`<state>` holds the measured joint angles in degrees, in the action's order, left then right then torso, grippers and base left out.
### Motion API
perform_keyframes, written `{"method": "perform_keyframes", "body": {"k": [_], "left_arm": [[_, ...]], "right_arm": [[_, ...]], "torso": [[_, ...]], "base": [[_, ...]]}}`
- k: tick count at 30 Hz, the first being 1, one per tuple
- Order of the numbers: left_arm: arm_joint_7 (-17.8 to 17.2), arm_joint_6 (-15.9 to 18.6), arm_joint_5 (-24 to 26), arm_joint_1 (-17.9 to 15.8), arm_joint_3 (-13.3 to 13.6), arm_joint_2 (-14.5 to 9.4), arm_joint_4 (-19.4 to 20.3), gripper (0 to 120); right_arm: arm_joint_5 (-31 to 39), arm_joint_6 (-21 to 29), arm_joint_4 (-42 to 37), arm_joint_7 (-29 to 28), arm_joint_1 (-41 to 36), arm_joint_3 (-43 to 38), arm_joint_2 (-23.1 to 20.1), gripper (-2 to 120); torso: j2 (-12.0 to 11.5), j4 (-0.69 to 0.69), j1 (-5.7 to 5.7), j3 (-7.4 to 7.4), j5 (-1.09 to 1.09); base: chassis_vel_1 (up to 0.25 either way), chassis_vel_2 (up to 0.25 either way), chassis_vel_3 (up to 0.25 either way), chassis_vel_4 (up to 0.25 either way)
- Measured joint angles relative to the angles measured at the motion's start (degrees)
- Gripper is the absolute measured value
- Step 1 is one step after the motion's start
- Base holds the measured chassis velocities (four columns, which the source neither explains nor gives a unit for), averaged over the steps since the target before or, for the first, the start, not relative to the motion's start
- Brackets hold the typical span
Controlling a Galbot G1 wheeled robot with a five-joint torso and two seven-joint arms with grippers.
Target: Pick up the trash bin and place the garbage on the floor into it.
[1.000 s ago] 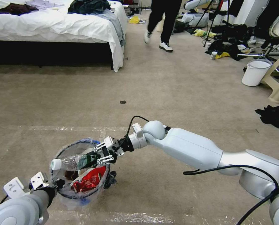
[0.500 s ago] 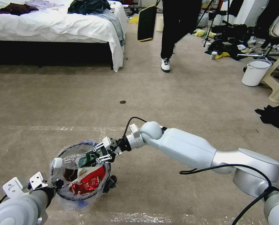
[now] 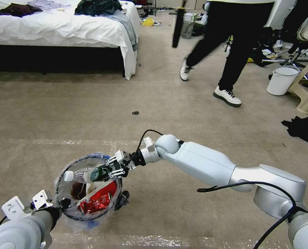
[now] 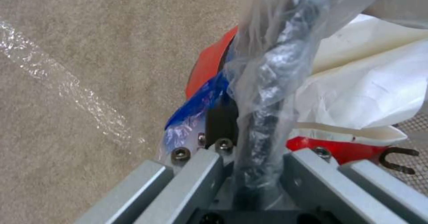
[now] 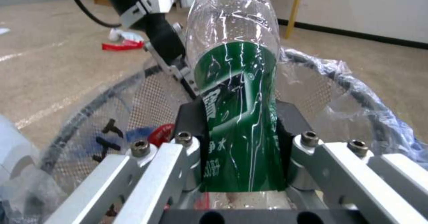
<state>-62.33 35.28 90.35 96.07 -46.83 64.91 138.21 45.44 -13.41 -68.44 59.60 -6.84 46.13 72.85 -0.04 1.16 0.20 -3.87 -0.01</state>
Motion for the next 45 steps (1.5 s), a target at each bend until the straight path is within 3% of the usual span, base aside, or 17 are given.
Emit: {"method": "perform_keyframes", "body": {"k": [4,12,16,18,24,45], "left_arm": [[-0.12,0.02,0.23,0.06,-0.07,-0.07,0.20,0],[-0.33,0.10,0.54,0.12,-0.10,0.06,0.78,0],[-0.34,0.13,0.57,0.16,-0.04,0.17,0.85,0],[-0.40,0.14,0.67,0.12,0.05,0.31,1.07,0],[-0.49,0.14,0.96,0.36,-0.02,0.45,1.41,0],[-1.73,0.08,3.46,-0.30,-0.55,-0.19,0.64,0]], "right_arm": [[-0.87,-0.53,0.49,-0.28,-0.27,0.26,0.26,27],[-2.08,-0.60,0.95,-0.17,-0.44,0.56,0.81,60],[-2.08,-0.57,0.95,-0.25,-0.44,0.61,0.91,67],[-2.06,-0.46,0.96,-0.58,-0.26,0.74,1.08,82],[-2.07,-0.42,1.16,-1.14,-0.19,1.04,1.46,99],[0.73,-0.49,0.04,-1.26,0.31,-1.94,1.74,100]], "torso": [[0.00,0.00,0.00,0.00,0.00],[0.00,0.00,0.00,0.00,0.00],[0.00,0.00,0.00,0.00,0.00],[0.00,0.00,0.00,0.00,0.00],[0.00,0.00,0.00,0.00,0.00],[0.00,0.00,-0.01,0.00,0.00]], "base": [[0.000,0.000,0.000,0.000],[0.000,0.000,0.000,0.000],[0.000,0.000,0.000,0.000],[0.000,0.000,0.000,0.000],[0.000,0.000,0.000,0.000],[0.000,0.000,0.000,0.000]]}}
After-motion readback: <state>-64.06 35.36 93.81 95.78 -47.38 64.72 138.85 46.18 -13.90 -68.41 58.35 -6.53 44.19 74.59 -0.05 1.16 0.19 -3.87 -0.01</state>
